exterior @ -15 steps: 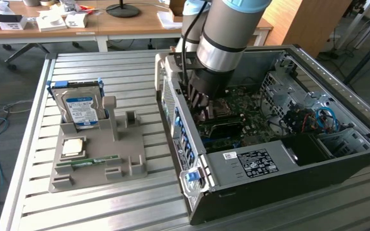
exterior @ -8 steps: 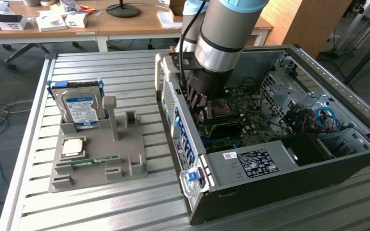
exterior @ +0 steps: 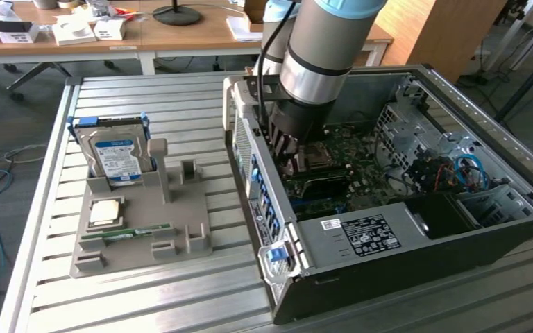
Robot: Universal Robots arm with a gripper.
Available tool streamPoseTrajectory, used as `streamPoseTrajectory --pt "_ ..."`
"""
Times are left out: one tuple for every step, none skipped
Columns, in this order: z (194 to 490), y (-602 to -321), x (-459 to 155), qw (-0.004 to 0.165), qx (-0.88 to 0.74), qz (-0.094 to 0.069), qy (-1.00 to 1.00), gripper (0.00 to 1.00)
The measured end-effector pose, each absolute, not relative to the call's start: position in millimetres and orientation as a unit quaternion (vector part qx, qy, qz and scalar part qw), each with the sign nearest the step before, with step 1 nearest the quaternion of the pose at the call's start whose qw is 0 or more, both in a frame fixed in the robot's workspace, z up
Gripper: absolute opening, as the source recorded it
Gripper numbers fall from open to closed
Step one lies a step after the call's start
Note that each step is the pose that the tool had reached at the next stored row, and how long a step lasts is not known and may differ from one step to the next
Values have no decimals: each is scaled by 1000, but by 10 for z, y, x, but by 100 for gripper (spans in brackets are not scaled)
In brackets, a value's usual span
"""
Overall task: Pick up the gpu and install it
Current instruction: 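Press down on the gpu until it lock into place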
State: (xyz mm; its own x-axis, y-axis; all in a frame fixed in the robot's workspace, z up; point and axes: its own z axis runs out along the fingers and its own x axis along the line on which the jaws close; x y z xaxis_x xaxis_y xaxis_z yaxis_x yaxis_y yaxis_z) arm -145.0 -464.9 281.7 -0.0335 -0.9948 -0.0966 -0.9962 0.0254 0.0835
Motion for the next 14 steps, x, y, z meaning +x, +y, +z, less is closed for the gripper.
streamPoseTrajectory --pt "2817 -4649 -1450 6 -695 64 716 11" --pt "2817 -4649 -1451 6 -695 64 716 11" --pt "2817 -4648 -1451 6 -695 64 716 11" --pt "2817 -4648 -1451 6 -695 64 716 11" --pt "2817 -4648 -1451 6 -695 64 716 11" --pt "2817 -4649 -1451 6 -695 64 716 11" --pt "2817 -4648 -1452 6 -695 64 716 11" --pt "2817 -4648 -1452 6 -695 64 716 11" --pt "2817 -4648 -1451 6 -695 64 716 11" --pt "2817 -4649 -1449 5 -695 64 716 11" --pt "2817 -4649 -1444 5 -695 64 716 11" --pt "2817 -4649 -1436 5 -695 64 716 11" --pt "2817 -4648 -1428 5 -695 64 716 11" --pt "2818 -4648 -1419 5 -695 64 716 11"
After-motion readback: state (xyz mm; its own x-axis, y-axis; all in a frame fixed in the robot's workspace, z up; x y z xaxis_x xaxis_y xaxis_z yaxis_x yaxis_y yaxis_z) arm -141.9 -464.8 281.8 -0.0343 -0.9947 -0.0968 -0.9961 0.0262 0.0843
